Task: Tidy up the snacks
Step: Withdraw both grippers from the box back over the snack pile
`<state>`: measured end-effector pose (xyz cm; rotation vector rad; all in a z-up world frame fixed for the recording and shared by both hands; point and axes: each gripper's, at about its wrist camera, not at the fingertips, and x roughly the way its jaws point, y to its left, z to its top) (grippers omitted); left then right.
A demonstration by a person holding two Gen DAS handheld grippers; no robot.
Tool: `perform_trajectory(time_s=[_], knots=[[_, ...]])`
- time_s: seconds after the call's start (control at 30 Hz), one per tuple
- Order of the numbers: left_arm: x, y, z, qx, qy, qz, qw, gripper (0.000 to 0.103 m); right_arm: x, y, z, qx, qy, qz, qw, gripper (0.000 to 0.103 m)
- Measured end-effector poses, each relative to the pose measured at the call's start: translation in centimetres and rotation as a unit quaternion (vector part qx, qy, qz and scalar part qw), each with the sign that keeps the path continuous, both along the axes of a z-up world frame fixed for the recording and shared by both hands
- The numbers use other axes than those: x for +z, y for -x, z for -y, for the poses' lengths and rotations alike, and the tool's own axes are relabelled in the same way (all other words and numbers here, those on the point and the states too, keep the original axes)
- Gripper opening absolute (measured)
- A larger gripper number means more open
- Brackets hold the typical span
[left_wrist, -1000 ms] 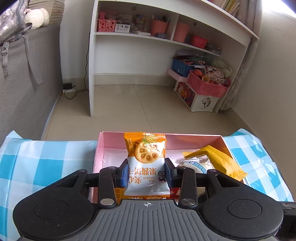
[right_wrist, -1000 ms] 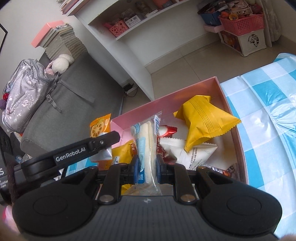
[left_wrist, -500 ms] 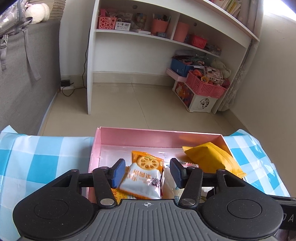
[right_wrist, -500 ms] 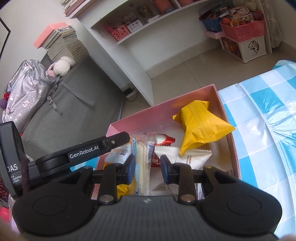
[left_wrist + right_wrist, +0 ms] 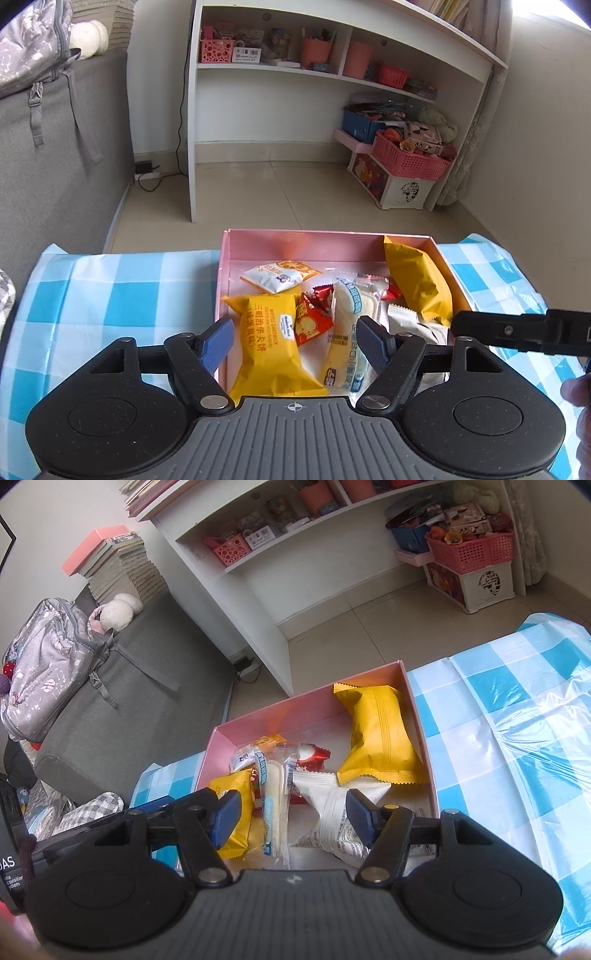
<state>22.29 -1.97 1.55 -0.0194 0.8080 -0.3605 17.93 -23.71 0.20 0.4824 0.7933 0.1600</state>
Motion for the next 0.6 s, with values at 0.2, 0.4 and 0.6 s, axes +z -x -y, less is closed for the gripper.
perform_trajectory(time_s=[0.2,0.4,0.6], knots=[[1.1,2.9,-1.6,0.005,0.001,-0.007,1.0,0.084,1.2,2.1,-0.2,0.004,0.014,0.003,1.0,0.074],[1.6,6.3,-2.1,0.003,-0.022,-0.01,0.9997,0.088,2.0,4.0,-0.6,0.012,0.037,0.003,0.999,0.082],[2.0,9.1,-2.5,-0.005,-0.038,-0.013,0.9992,0.089,2.1,5.6,-1.1,0.024,0.056,0.0,0.998,0.085]])
